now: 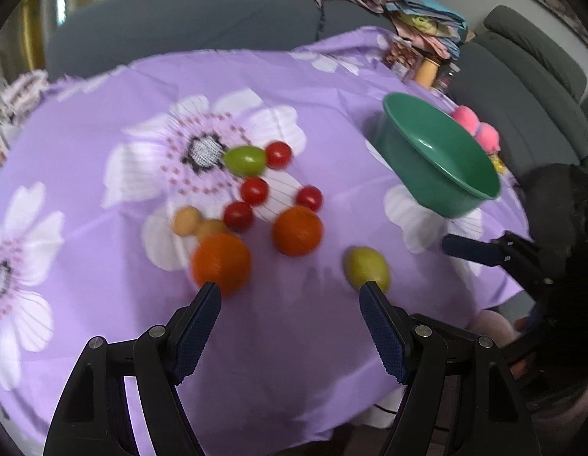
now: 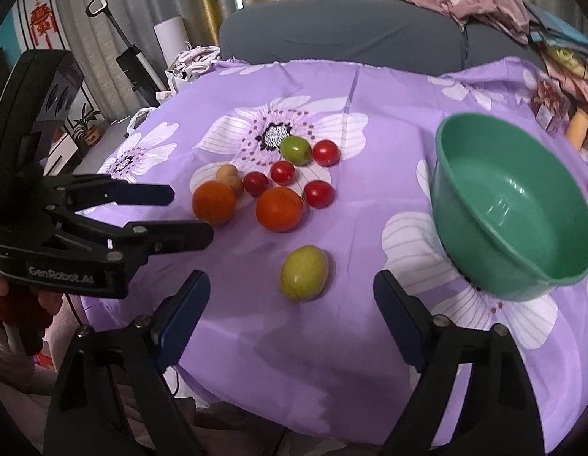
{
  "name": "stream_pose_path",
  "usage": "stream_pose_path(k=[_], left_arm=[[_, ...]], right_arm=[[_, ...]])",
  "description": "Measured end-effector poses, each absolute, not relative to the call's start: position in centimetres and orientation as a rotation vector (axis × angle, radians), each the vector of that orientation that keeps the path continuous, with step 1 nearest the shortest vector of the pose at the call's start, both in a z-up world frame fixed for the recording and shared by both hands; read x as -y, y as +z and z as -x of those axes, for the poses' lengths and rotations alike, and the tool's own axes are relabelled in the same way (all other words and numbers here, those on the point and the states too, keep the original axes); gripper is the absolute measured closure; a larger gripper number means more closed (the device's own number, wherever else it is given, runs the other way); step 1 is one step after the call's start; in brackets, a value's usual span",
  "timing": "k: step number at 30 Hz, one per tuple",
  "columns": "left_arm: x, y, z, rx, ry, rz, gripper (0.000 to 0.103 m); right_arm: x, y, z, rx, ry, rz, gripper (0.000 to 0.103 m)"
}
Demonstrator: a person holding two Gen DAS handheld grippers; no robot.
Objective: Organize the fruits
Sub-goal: 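Grasp the yellow lemon with the right gripper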
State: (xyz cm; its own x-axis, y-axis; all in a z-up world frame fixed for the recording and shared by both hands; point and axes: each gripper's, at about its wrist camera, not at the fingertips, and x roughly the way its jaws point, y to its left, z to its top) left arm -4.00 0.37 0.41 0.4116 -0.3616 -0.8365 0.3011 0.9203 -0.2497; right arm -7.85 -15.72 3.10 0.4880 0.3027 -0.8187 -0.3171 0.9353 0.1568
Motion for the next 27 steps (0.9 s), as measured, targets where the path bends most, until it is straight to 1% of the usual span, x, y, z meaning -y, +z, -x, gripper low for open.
stream_pose_path(k=[2,4,9,12,16,24,26,27], left_arm=[[-0.1,0.1,3.9,-1.088,-0.446,0.085,0.028],[0.3,-0.3,3.8,-1.108,-0.471,0.103,0.028],[0.9,-1.5,2.9,-1.162,-0.521,0.161,0.028],[1.2,-1.9,2.3,-1.19,-0.581,0.228,0.028],[1.9,-2.6,1.5,-1.228,-0.601,0.258,0.028],[3.5,-3.4,0.4,-1.267,-0.631,0.246,0.028],[3.7,-3.5,0.4,-1.268,-0.633,0.235,0.033],[3.8,-3.5,0.3,-1.268,-0.632,0.231,0.034]], right_arm=[[16.0,2.5,7.7,-1.004,0.379,0.002,0.02],[16.1,1.9,7.7,-1.013,0.385,-0.01,0.026],[16.8,0.4,7.2,-1.043,0.391,-0.04,0.031],[16.9,-0.2,6.9,-1.05,0.403,-0.055,0.039],[17.1,-0.7,6.5,-1.054,0.414,-0.061,0.044],[17.5,-1.0,5.9,-1.035,0.414,-0.057,0.049],[17.2,-0.9,5.9,-1.03,0.414,-0.034,0.052],[17.0,-0.8,5.9,-1.028,0.423,-0.02,0.055]])
